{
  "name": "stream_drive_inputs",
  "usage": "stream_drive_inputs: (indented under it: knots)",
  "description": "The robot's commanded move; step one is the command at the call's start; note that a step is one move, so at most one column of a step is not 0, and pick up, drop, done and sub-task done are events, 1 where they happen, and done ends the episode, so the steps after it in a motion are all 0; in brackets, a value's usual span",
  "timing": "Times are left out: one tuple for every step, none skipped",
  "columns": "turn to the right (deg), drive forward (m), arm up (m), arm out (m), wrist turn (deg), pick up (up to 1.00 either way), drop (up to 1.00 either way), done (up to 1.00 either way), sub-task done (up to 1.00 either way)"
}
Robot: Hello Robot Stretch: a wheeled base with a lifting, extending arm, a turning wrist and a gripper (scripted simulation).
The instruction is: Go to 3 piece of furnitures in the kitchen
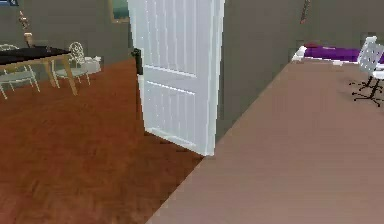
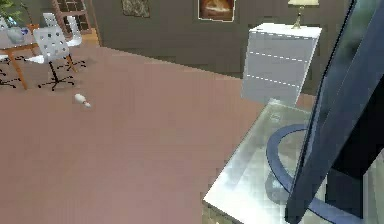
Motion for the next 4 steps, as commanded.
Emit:
stream_drive_inputs:
  knots:
    - [0.0, 0.15, 0.00, 0.00, 0.0, 0.00, 0.00, 0.00, 0.00]
    - [-30.0, 0.00, 0.00, 0.00, 0.0, 0.00, 0.00, 0.00, 0.00]
    - [0.0, 1.00, 0.00, 0.00, 0.0, 0.00, 0.00, 0.00, 0.00]
    - [-3.0, 0.00, 0.00, 0.00, 0.0, 0.00, 0.00, 0.00, 0.00]
